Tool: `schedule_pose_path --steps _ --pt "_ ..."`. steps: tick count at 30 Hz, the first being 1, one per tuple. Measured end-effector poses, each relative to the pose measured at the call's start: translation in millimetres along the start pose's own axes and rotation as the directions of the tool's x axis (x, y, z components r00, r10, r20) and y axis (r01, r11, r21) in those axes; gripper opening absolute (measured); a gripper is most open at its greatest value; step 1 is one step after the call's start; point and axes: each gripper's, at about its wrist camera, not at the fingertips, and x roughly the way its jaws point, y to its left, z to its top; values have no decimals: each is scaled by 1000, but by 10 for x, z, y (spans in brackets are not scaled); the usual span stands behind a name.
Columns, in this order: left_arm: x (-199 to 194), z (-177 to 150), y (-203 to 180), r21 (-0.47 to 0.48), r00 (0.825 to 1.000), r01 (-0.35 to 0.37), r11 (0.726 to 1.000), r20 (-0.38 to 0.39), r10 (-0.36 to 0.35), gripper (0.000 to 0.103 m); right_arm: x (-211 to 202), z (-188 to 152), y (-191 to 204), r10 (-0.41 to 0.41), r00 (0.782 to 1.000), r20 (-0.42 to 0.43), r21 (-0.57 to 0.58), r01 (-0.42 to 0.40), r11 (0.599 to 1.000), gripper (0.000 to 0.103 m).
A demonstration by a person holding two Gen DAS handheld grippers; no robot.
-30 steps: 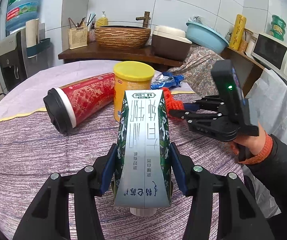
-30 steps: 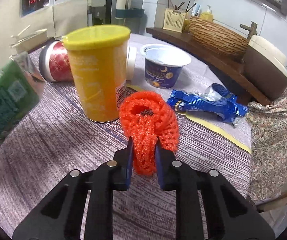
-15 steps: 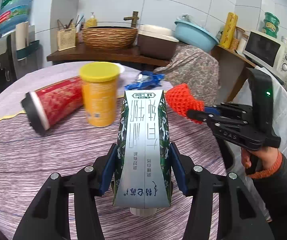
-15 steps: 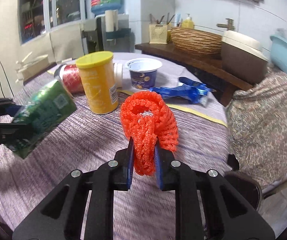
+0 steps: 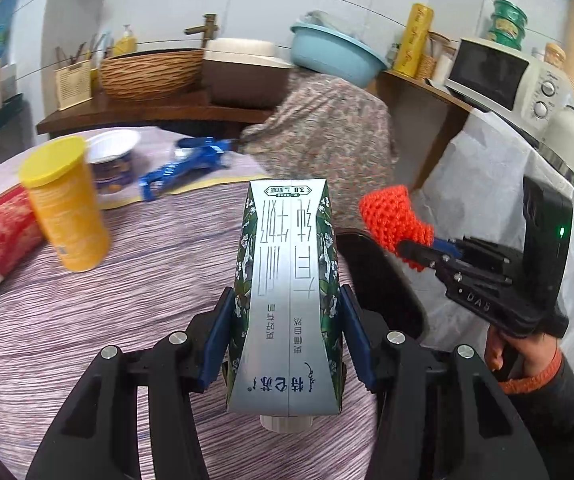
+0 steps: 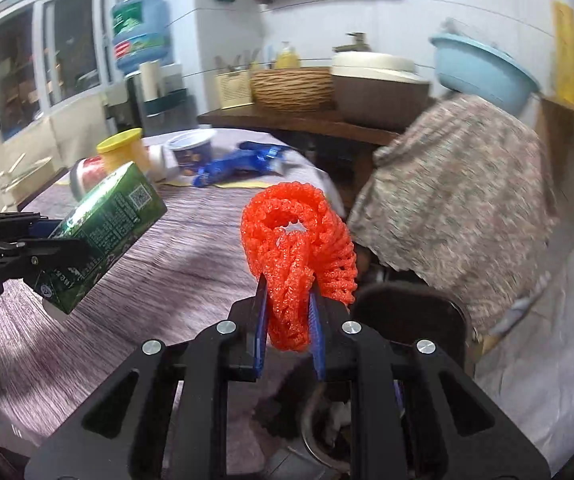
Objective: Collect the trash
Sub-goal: 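Carry the net and carton over the bin and open both tools to drop them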
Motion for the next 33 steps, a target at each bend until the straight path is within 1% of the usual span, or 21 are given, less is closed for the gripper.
schedule_pose_path --steps 4,9,13,15,17,19,21,23,24,25,26,28,31,33 --pt "150 37 -215 10 1000 27 1000 -4 -27 51 -54 -205 -254 -36 999 -19 53 37 998 19" --pt "342 101 -503 25 998 68 997 -11 -68 51 8 -503 -571 -74 995 -73 126 83 989 19" --pt "503 116 -678 36 996 85 996 -26 -84 51 183 -775 -751 -89 988 -129 177 111 978 19" --pt "609 119 -790 45 995 92 995 -36 -91 51 290 -916 -831 -81 984 -157 209 113 971 19" --pt "720 120 -854 31 993 110 993 -52 -109 51 403 -1039 -886 -76 981 -177 230 116 966 19" --pt "816 115 -908 25 992 110 994 -62 -109 51 504 -1125 -921 -81 977 -197 238 128 963 19" --pt "936 110 -969 12 990 117 993 -79 -116 51 615 -1209 -985 -87 973 -213 258 142 956 24" --pt "1062 98 -1047 4 988 127 992 -94 -126 51 689 -1255 -1038 -105 971 -215 265 161 950 35" --pt "1112 92 -1080 3 987 125 992 -99 -124 51 723 -1283 -1064 -108 969 -221 278 168 946 39" --pt "1173 80 -1114 2 987 123 992 -107 -122 51 743 -1298 -1079 -106 968 -226 291 171 941 48" --pt "1211 72 -1134 2 986 122 993 -113 -121 51 755 -1319 -1100 -104 969 -225 306 172 936 54" --pt "1314 55 -1177 0 986 109 994 -124 -108 51 735 -1353 -1103 -122 967 -225 311 190 931 56" --pt "1448 18 -1203 -10 983 109 994 -146 -109 51 662 -1413 -1145 -156 962 -226 316 224 922 56" --pt "1519 -22 -1216 -5 982 102 995 -159 -102 51 544 -1431 -1184 -189 957 -218 320 253 913 56"
